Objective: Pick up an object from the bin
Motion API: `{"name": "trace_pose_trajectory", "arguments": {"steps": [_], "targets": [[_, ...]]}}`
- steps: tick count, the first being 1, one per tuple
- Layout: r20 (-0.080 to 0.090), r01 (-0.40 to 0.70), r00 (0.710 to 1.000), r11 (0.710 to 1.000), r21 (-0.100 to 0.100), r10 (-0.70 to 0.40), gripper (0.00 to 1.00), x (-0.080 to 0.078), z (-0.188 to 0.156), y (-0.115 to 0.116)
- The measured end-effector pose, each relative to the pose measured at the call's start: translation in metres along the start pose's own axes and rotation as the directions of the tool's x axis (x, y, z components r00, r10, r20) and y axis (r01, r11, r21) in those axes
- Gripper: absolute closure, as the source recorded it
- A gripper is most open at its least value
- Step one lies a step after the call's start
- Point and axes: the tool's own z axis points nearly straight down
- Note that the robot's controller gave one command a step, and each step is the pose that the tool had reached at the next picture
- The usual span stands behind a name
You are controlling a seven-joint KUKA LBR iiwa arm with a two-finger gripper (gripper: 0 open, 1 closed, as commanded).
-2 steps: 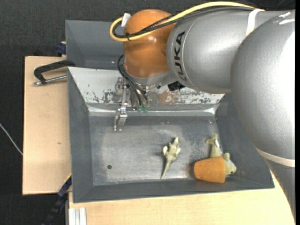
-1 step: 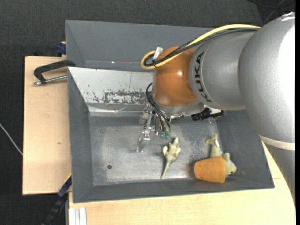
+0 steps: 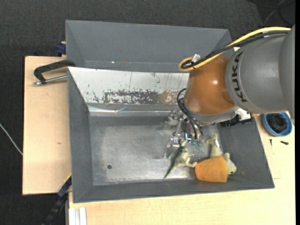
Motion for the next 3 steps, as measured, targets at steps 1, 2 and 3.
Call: {"name": "trace_pose_trajectory", "arguments": {"steps": [1,2,3], "targets": [[0.020,0.386,0.922,0.922,-0.006,-0.386,0.00,0.010,0.030,-0.057],[0.013,0.767,0.642,0.642,-0.001,-0.767,0.00,-0.028,0.019,-0.148],[0.018,0.888,0.459,0.459,-0.012,-0.888,0.00,-0.084,0.015,-0.150]]}}
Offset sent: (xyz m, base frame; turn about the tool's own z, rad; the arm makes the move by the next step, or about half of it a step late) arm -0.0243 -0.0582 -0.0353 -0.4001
